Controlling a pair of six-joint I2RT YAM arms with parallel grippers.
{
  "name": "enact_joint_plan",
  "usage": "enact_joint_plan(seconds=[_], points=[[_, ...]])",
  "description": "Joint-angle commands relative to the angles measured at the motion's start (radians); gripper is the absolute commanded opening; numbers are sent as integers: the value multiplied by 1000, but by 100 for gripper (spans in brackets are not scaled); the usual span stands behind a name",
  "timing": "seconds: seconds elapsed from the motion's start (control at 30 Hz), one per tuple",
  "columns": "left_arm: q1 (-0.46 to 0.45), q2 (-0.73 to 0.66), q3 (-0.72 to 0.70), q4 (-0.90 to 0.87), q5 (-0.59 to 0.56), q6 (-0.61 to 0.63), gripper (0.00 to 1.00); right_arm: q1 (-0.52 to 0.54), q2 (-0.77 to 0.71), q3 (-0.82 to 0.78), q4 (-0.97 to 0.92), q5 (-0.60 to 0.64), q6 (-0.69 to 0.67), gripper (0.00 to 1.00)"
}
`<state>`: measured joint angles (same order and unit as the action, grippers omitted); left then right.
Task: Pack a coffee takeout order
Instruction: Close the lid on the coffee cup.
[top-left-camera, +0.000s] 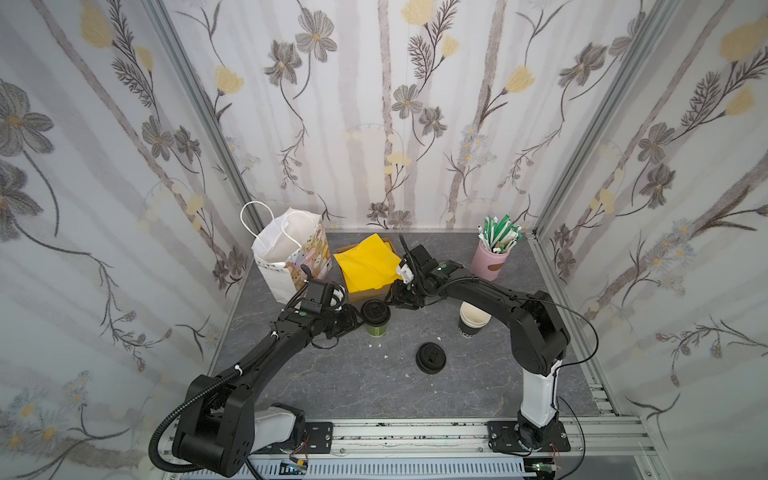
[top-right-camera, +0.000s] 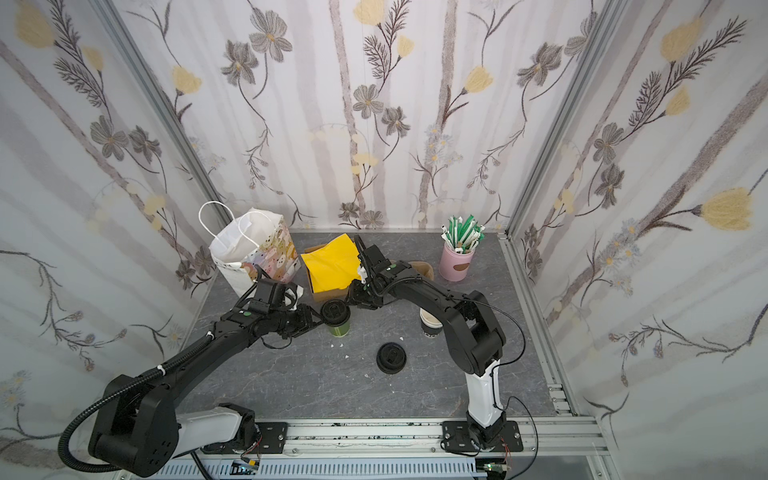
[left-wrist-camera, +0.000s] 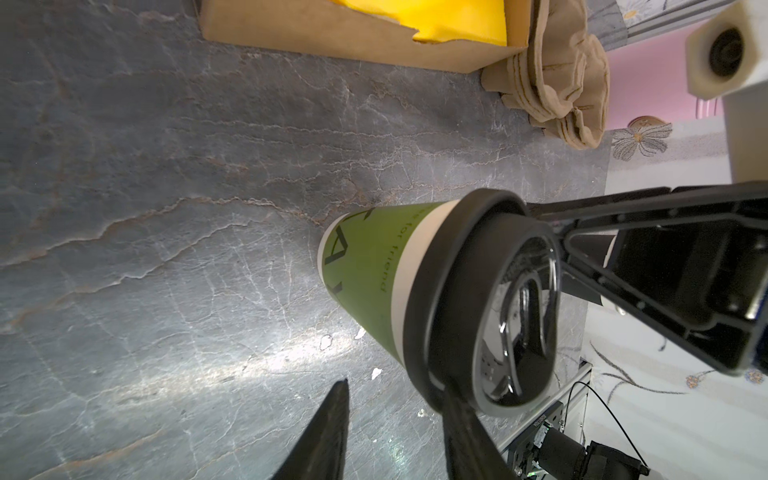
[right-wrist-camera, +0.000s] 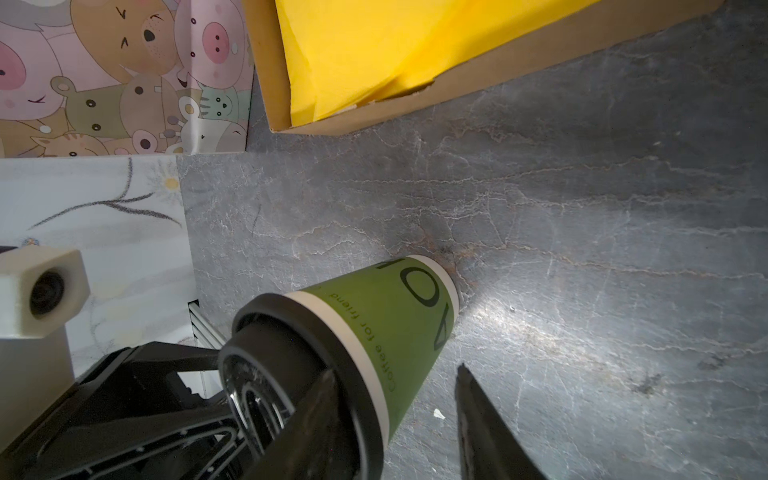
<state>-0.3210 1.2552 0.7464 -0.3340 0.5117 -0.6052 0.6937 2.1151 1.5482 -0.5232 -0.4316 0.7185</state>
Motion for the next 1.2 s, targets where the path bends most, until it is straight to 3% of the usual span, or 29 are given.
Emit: enact_joint_plan(seconds=[0.0, 0.5, 1.17], points=[[-2, -8, 17, 75, 15, 8, 41, 7, -18, -3, 58, -123, 24, 51], [-1, -5, 30, 75, 9, 8, 41, -11, -32, -60, 97, -133, 62, 57], [-2, -2, 3, 74, -19, -11, 41, -31, -97, -295, 506, -317, 305, 61]])
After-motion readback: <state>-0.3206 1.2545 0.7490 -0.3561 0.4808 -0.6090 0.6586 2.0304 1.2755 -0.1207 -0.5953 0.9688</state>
